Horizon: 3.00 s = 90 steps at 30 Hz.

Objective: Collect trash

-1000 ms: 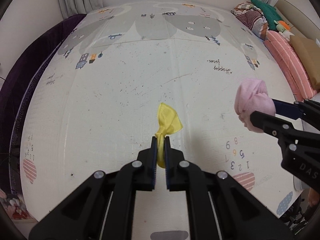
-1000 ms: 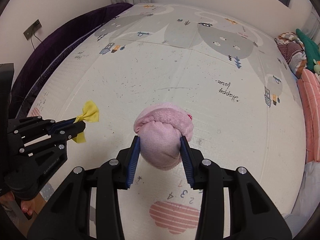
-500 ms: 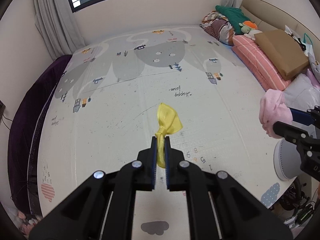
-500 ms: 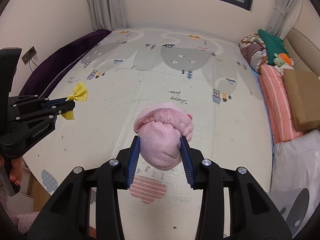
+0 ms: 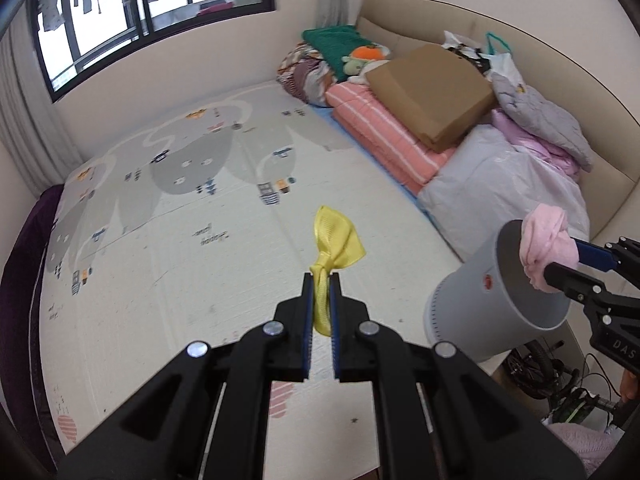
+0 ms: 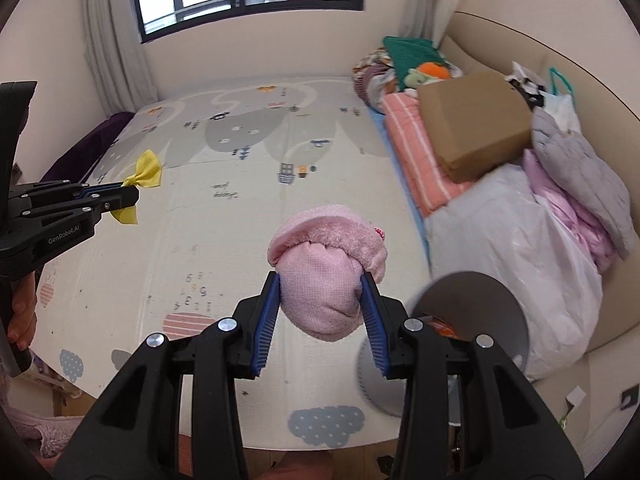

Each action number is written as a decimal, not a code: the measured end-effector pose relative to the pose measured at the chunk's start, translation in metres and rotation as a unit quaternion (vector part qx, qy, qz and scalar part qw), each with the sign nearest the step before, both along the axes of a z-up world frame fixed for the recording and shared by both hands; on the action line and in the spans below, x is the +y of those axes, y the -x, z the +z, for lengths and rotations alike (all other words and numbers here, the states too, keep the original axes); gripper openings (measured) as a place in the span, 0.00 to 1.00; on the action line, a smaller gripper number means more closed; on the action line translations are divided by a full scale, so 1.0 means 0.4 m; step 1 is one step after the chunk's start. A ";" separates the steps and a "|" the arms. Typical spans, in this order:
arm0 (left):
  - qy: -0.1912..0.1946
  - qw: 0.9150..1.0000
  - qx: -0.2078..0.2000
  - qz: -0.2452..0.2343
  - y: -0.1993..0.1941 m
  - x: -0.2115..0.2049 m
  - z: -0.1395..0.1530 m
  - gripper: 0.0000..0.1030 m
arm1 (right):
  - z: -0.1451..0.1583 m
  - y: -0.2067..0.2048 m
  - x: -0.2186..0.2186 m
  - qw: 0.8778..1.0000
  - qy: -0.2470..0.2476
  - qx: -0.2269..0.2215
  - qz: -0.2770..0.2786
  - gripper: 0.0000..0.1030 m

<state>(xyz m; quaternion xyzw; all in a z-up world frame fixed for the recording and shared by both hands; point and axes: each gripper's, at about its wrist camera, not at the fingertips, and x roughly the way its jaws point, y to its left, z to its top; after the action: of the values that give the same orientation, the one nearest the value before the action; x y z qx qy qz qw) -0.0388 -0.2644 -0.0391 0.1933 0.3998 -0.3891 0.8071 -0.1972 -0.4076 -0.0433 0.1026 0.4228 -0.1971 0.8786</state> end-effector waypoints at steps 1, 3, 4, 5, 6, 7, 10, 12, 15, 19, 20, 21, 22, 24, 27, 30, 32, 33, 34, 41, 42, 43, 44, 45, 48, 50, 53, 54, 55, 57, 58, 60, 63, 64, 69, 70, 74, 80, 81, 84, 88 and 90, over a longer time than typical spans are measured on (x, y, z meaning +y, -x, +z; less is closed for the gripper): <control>0.004 1.000 0.003 -0.018 0.032 -0.044 0.002 0.07 | 0.000 0.042 -0.036 1.000 0.001 0.000 -0.017 0.37; 0.010 0.999 0.006 -0.051 0.095 -0.122 0.003 0.08 | -0.005 0.122 -0.104 0.999 0.001 -0.002 -0.050 0.37; 0.012 0.998 0.008 -0.066 0.127 -0.161 0.002 0.08 | -0.007 0.160 -0.137 0.998 0.000 -0.002 -0.066 0.37; 0.015 0.997 0.010 -0.081 0.157 -0.196 0.000 0.08 | -0.010 0.195 -0.166 0.997 -0.001 -0.003 -0.080 0.37; 0.017 0.995 0.013 -0.095 0.184 -0.227 -0.001 0.08 | -0.013 0.221 -0.192 0.996 -0.003 -0.004 -0.092 0.37; 0.018 0.994 0.018 -0.110 0.212 -0.260 -0.004 0.08 | -0.015 0.249 -0.218 0.995 -0.004 -0.006 -0.102 0.37; 0.019 0.988 0.030 -0.149 0.289 -0.339 -0.012 0.08 | -0.017 0.309 -0.276 0.993 -0.007 -0.009 -0.122 0.37; 0.017 0.984 0.043 -0.172 0.327 -0.381 -0.021 0.08 | -0.014 0.343 -0.306 0.991 -0.011 -0.014 -0.131 0.37; 0.010 0.979 0.051 -0.198 0.371 -0.434 -0.037 0.08 | -0.009 0.386 -0.335 0.989 -0.019 -0.026 -0.145 0.37; 0.004 0.974 0.052 -0.219 0.403 -0.489 -0.051 0.08 | -0.016 0.416 -0.355 0.986 -0.025 -0.034 -0.160 0.37; 0.002 0.974 0.051 -0.222 0.409 -0.502 -0.053 0.08 | -0.018 0.418 -0.359 0.986 -0.027 -0.035 -0.163 0.37; 0.001 0.973 0.049 -0.225 0.418 -0.512 -0.052 0.10 | -0.020 0.420 -0.364 0.985 -0.029 -0.036 -0.165 0.37; -0.001 0.972 0.048 -0.231 0.424 -0.519 -0.053 0.10 | -0.022 0.423 -0.367 0.985 -0.031 -0.036 -0.167 0.37; -0.007 0.970 0.039 -0.239 0.436 -0.529 -0.057 0.10 | -0.028 0.428 -0.374 0.984 -0.035 -0.038 -0.170 0.37; -0.014 0.968 0.038 -0.248 0.444 -0.538 -0.064 0.11 | -0.038 0.422 -0.379 0.984 -0.042 -0.037 -0.172 0.38; -0.021 0.964 0.052 -0.258 0.441 -0.542 -0.076 0.13 | -0.049 0.410 -0.384 0.984 -0.053 -0.035 -0.169 0.39; -0.032 0.964 0.053 -0.257 0.441 -0.542 -0.089 0.27 | -0.059 0.400 -0.390 0.984 -0.062 -0.032 -0.166 0.39; -0.033 0.965 0.051 -0.254 0.439 -0.541 -0.092 0.44 | -0.064 0.395 -0.390 0.984 -0.064 -0.031 -0.165 0.39; -0.032 0.966 0.049 -0.251 0.437 -0.538 -0.094 0.53 | -0.066 0.391 -0.391 0.984 -0.065 -0.031 -0.166 0.39; -0.028 0.971 0.042 -0.235 0.410 -0.519 -0.088 0.68 | -0.052 0.380 -0.395 0.982 -0.066 -0.037 -0.170 0.44; -0.026 0.971 0.040 -0.233 0.405 -0.515 -0.083 0.68 | -0.047 0.378 -0.395 0.983 -0.064 -0.036 -0.170 0.45; -0.024 0.972 0.039 -0.231 0.402 -0.510 -0.078 0.68 | -0.044 0.377 -0.392 0.983 -0.062 -0.035 -0.170 0.45; -0.022 0.973 0.037 -0.228 0.398 -0.506 -0.073 0.68 | -0.041 0.375 -0.389 0.983 -0.061 -0.035 -0.170 0.46; -0.020 0.974 0.036 -0.225 0.392 -0.500 -0.069 0.68 | -0.037 0.373 -0.387 0.983 -0.060 -0.035 -0.170 0.48; -0.014 0.976 0.031 -0.214 0.375 -0.476 -0.055 0.68 | -0.029 0.362 -0.374 0.984 -0.060 -0.033 -0.167 0.51; -0.011 0.978 0.029 -0.205 0.359 -0.458 -0.045 0.68 | -0.022 0.348 -0.360 0.985 -0.059 -0.031 -0.161 0.53; -0.004 0.982 0.029 -0.184 0.330 -0.419 -0.027 0.71 | -0.011 0.314 -0.329 0.988 -0.054 -0.027 -0.142 0.58; -0.001 0.984 0.027 -0.176 0.319 -0.403 -0.020 0.72 | -0.007 0.299 -0.317 0.989 -0.051 -0.025 -0.135 0.59; 0.002 0.986 0.026 -0.167 0.306 -0.386 -0.013 0.73 | -0.003 0.282 -0.304 0.991 -0.048 -0.022 -0.126 0.61; 0.006 0.989 0.021 -0.146 0.279 -0.349 0.001 0.73 | 0.005 0.246 -0.275 0.993 -0.043 -0.020 -0.106 0.65; 0.006 0.991 0.017 -0.133 0.264 -0.329 0.008 0.74 | 0.007 0.226 -0.260 0.994 -0.042 -0.019 -0.095 0.66; 0.000 0.995 0.005 -0.104 0.232 -0.286 0.018 0.75 | 0.014 0.180 -0.223 0.997 -0.041 -0.015 -0.070 0.69; -0.004 0.998 -0.006 -0.059 0.183 -0.206 0.033 0.75 | 0.021 0.107 -0.159 0.999 -0.040 -0.010 -0.028 0.71; -0.004 0.999 -0.007 -0.044 0.164 -0.176 0.038 0.75 | 0.023 0.082 -0.136 0.999 -0.040 -0.009 -0.014 0.73; -0.023 0.999 -0.014 0.043 0.089 -0.028 0.052 0.79 | 0.026 -0.033 -0.018 0.997 -0.046 -0.005 0.060 0.80; -0.031 0.998 -0.018 0.061 0.078 0.002 0.051 0.79 | 0.025 -0.055 0.006 0.996 -0.047 -0.004 0.072 0.80; -0.047 0.991 -0.025 0.119 0.049 0.118 0.050 0.79 | 0.021 -0.127 0.101 0.992 -0.043 0.004 0.119 0.80; -0.046 0.980 -0.018 0.193 0.017 0.262 0.056 0.79 | 0.018 -0.194 0.213 0.985 -0.054 0.008 0.162 0.80; -0.044 0.978 -0.014 0.202 0.012 0.280 0.056 0.79 | 0.018 -0.200 0.228 0.985 -0.055 0.008 0.164 0.80; -0.037 0.974 -0.004 0.223 0.005 0.327 0.056 0.79 | 0.015 -0.211 0.263 0.984 -0.055 0.013 0.166 0.80; -0.033 0.969 0.002 0.246 -0.001 0.373 0.056 0.79 | 0.017 -0.226 0.293 0.985 -0.047 0.020 0.162 0.80; -0.033 0.966 0.004 0.255 -0.006 0.393 0.055 0.79 | 0.019 -0.230 0.303 0.986 -0.044 0.018 0.159 0.80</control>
<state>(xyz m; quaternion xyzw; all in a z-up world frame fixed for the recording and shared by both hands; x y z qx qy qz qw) -0.0364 -0.1073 -0.0169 0.1099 0.4519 -0.1579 0.8711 -0.1054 -0.2864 -0.0358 0.0693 0.4581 -0.0379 0.8854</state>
